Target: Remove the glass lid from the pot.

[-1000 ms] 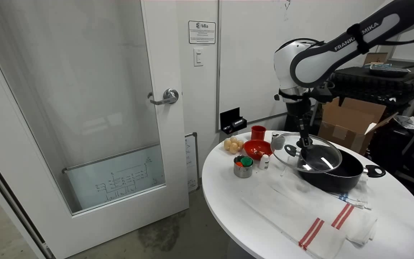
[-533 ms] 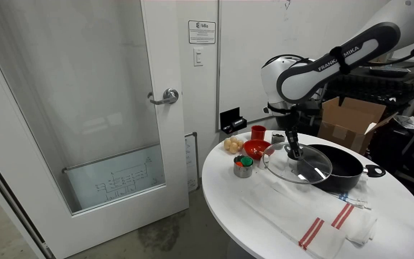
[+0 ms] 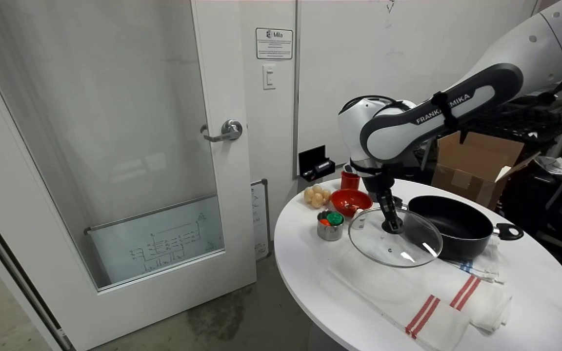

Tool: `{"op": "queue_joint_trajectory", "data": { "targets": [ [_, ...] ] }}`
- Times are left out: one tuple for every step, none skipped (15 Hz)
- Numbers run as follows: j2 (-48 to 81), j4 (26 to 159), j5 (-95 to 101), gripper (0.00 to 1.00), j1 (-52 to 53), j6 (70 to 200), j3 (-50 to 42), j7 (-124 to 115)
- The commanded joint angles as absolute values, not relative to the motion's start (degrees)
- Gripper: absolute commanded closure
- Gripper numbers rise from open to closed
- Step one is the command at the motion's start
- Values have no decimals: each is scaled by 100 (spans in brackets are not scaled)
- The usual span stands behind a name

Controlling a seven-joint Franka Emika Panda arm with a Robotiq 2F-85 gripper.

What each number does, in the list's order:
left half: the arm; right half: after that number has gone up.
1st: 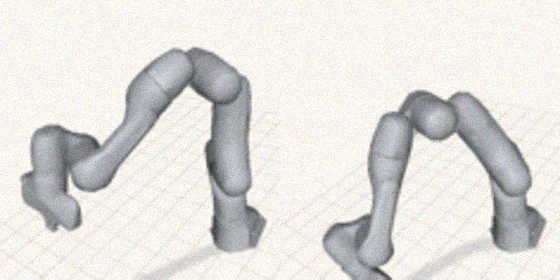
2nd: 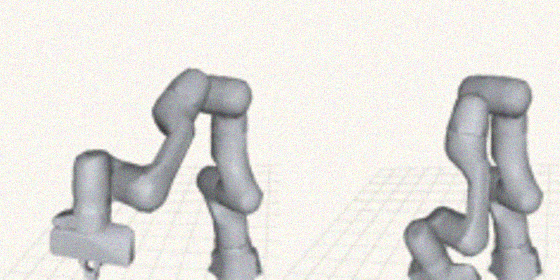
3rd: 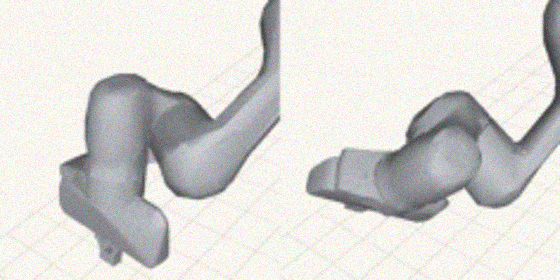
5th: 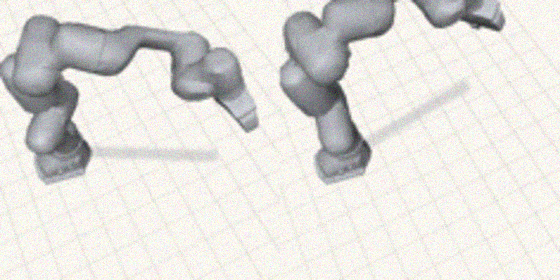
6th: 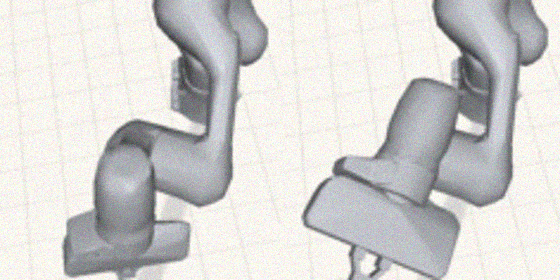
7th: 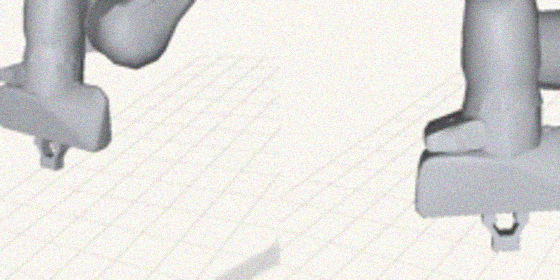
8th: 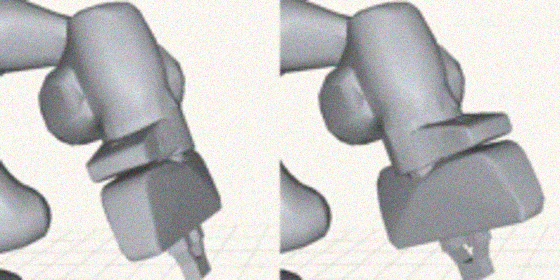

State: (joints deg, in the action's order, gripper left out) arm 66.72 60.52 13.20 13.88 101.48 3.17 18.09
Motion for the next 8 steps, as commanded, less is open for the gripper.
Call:
{"op": "queue_joint_trajectory", "data": {
  "targets": [
    [7015,5378,1464,75,1538,9697,354,1995],
    [7075,5306,1452,75,1563,9671,362,2018],
    [7141,5224,1436,75,1572,9678,378,2065],
    [7202,5154,1417,75,1581,9668,393,2104],
    [7264,5083,1401,75,1578,9699,416,2178],
    [7322,5023,1376,75,1568,9722,441,2230],
    [7380,4964,1362,75,1558,9740,455,2279],
    [7443,4903,1340,75,1543,9749,473,2327]
  ]
}}
